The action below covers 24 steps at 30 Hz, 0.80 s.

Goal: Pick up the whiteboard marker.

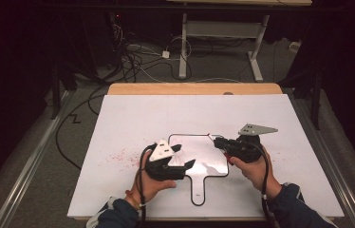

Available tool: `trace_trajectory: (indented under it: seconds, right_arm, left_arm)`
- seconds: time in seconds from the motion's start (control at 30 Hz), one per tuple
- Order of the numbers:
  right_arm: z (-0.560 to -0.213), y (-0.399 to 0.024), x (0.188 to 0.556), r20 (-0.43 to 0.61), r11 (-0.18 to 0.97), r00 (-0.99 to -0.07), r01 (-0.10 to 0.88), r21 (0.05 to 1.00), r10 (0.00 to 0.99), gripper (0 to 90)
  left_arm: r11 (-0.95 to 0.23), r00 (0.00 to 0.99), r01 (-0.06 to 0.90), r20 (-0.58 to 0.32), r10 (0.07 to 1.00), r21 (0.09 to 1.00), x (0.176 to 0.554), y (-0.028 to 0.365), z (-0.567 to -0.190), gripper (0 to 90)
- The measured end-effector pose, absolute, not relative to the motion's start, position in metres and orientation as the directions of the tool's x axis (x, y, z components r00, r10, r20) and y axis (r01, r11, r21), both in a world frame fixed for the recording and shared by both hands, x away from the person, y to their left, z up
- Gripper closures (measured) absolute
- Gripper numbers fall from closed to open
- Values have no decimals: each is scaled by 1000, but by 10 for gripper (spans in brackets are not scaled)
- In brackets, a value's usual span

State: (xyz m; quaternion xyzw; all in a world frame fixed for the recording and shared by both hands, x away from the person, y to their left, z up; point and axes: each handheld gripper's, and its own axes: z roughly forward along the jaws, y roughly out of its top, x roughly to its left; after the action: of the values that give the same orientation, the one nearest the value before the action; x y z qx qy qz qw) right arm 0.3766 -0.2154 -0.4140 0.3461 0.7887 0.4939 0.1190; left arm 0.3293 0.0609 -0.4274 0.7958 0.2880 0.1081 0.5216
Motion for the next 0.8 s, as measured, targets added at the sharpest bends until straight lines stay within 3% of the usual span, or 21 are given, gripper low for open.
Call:
trace_trajectory:
  seconds: [0.23, 0.43, 0.8]
  right_arm:
    - [-407, -209, 362, 158, 215, -747, 376, 901, 645, 819]
    - [-407, -207, 355, 164, 193, -752, 363, 912, 639, 819]
    - [-407, -209, 352, 167, 175, -745, 357, 918, 646, 819]
  left_arm:
    - [-252, 833, 379, -210, 512, 890, 340, 17, -429, 329]
    - [-182, 820, 428, -296, 490, 885, 348, 3, -434, 397]
    - [-185, 815, 408, -265, 515, 894, 351, 0, -435, 584]
